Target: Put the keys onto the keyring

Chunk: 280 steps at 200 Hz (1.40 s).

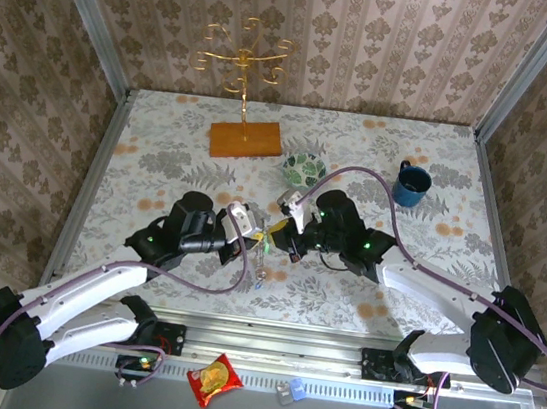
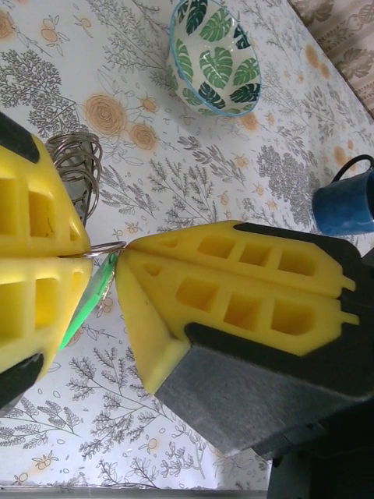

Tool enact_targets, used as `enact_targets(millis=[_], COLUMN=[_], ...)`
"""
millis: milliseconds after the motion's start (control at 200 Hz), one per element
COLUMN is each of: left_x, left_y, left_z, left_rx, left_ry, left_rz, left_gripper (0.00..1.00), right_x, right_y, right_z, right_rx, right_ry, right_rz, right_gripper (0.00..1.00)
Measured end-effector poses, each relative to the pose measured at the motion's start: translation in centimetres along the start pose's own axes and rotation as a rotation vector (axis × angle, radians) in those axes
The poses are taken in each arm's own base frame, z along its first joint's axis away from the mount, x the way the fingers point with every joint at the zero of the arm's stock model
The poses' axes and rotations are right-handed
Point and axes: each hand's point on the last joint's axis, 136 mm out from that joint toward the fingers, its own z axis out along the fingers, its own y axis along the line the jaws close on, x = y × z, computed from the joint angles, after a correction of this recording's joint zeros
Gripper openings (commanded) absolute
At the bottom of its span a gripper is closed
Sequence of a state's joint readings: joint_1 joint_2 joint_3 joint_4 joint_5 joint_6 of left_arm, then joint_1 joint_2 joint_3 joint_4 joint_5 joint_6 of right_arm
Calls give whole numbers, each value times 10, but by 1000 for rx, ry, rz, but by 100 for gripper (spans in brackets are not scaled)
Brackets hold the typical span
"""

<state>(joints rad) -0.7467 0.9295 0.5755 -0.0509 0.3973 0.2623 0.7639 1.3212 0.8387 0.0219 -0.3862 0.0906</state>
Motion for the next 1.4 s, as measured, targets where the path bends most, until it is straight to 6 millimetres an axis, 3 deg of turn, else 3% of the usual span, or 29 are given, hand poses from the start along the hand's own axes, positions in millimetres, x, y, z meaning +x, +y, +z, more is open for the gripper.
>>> enact_targets(millis=[290, 815, 1135, 1400], left_x=[12, 19, 17, 11], left_y=[-9, -1, 0, 2], left_z=[6, 11, 10, 10], left_rx=[10, -59, -78, -87], left_ry=[12, -22, -77, -115], left_rz=[14, 28, -42, -76], left_gripper=[0, 0, 0, 0], right_x=[11, 17, 30, 29], right_y=[-10, -13, -11, -7], right_z=[9, 10, -8, -7], right_rx=[31, 35, 60, 64], right_ry=[36, 35, -9, -8], right_rz=[62, 79, -204, -433], right_gripper=[0, 0, 0, 0])
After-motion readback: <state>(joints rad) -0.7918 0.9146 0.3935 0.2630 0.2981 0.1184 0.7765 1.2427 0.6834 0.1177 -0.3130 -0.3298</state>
